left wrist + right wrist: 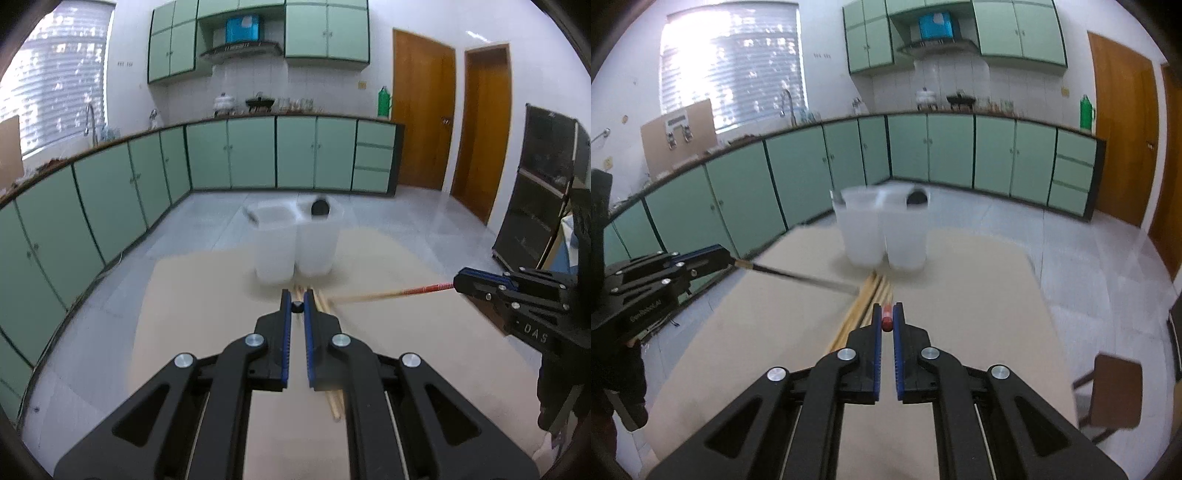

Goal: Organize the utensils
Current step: 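Lift both chopsticks and drop them into the white caddy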

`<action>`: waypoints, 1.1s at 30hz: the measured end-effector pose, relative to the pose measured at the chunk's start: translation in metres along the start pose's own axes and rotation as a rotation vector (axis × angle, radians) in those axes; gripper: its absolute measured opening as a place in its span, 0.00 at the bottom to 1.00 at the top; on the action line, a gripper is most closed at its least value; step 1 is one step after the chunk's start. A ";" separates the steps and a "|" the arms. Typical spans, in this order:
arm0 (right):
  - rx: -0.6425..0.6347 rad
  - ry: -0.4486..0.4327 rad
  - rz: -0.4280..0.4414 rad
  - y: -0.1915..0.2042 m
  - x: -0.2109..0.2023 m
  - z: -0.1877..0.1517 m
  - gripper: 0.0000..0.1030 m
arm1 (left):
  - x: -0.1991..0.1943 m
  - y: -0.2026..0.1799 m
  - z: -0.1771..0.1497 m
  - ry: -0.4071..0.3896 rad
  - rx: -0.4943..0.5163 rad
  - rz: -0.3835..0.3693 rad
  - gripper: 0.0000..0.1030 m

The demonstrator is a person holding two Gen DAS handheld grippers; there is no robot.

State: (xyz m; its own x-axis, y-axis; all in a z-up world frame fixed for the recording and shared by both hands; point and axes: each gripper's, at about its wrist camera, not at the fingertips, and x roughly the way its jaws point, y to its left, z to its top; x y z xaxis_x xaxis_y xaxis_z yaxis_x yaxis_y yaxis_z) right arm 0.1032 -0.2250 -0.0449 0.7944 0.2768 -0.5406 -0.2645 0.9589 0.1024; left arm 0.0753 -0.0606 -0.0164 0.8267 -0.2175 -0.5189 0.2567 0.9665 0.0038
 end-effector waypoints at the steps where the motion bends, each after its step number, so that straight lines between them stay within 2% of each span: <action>1: -0.003 -0.007 0.006 -0.002 -0.001 0.008 0.06 | -0.001 0.000 0.006 -0.011 0.005 -0.007 0.06; 6: -0.010 -0.009 0.045 -0.009 0.002 0.045 0.06 | 0.007 0.000 0.035 -0.046 0.011 -0.041 0.06; 10: -0.030 -0.006 0.043 -0.012 0.010 0.070 0.05 | 0.011 0.003 0.049 -0.061 -0.001 -0.066 0.06; 17: -0.036 -0.079 0.081 -0.020 0.007 0.129 0.05 | 0.008 0.008 0.088 -0.138 0.002 -0.080 0.06; 22: -0.037 -0.149 0.085 -0.024 0.006 0.173 0.05 | 0.004 0.007 0.127 -0.231 0.014 -0.067 0.06; 26: -0.037 -0.191 0.053 -0.027 0.021 0.201 0.05 | 0.013 0.008 0.161 -0.321 0.015 -0.020 0.05; 30: -0.043 -0.194 0.015 -0.028 0.044 0.209 0.05 | 0.039 0.007 0.181 -0.380 0.018 0.033 0.05; 33: -0.045 -0.170 -0.009 -0.031 0.069 0.207 0.05 | 0.068 0.006 0.185 -0.368 0.018 0.049 0.05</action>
State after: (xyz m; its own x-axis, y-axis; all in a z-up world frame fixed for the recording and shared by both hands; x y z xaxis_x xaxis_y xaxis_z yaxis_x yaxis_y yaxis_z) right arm 0.2792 -0.2226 0.0871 0.8769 0.2786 -0.3918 -0.2784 0.9587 0.0586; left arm 0.2256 -0.0950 0.1063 0.9621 -0.2088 -0.1756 0.2184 0.9751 0.0374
